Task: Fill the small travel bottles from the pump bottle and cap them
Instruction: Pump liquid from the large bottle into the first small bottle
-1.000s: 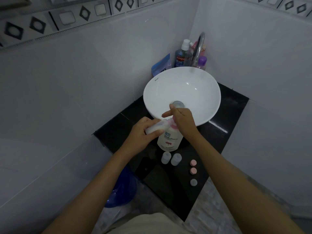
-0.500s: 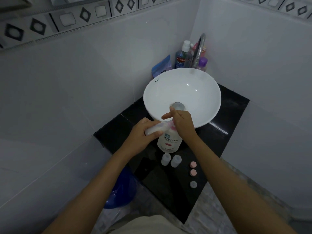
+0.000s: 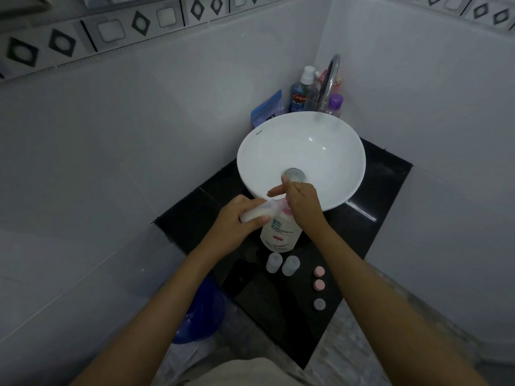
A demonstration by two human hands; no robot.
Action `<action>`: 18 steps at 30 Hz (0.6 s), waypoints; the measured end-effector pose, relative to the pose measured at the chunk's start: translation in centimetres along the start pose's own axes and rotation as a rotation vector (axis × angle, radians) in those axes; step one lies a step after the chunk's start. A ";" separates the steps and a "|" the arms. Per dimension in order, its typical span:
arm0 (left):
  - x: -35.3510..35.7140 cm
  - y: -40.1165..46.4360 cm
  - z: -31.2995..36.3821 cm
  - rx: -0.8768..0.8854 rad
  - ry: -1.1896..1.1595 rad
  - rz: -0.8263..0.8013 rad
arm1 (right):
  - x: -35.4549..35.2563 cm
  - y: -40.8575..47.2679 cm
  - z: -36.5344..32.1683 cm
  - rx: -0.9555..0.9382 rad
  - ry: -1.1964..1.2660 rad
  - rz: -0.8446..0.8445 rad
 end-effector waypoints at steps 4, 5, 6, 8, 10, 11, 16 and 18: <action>-0.3 -0.2 0.5 0.026 -0.019 0.025 | -0.6 0.5 -1.5 -0.051 -0.010 -0.076; -0.4 -0.2 0.7 0.036 -0.020 0.032 | -0.7 0.6 -1.8 -0.069 -0.006 -0.074; -0.5 -0.2 0.9 0.044 -0.021 0.035 | -0.8 0.5 -2.0 -0.072 0.003 -0.065; -0.6 -0.2 1.0 0.046 -0.019 0.034 | -0.8 0.4 -2.0 -0.061 0.018 -0.034; -0.5 -0.2 1.0 0.044 -0.016 0.031 | -0.7 0.4 -1.6 -0.049 0.019 -0.012; -0.4 -0.1 0.9 0.041 -0.012 0.031 | -0.7 0.4 -1.4 -0.041 0.014 -0.012; 0.1 -0.1 0.1 0.019 0.002 0.018 | -0.1 0.1 -0.1 0.011 0.026 -0.015; 0.2 -0.3 -0.1 0.018 -0.003 0.016 | 0.0 -0.1 0.3 0.038 0.028 -0.025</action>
Point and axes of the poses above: each hand's wrist, its own y-axis towards the middle knuckle, its own x-axis out of the palm, z = x × y, the point moved 6 cm from there along y, towards the middle knuckle, and after that the axes turned 12 degrees about -x, right-handed, at the moved point
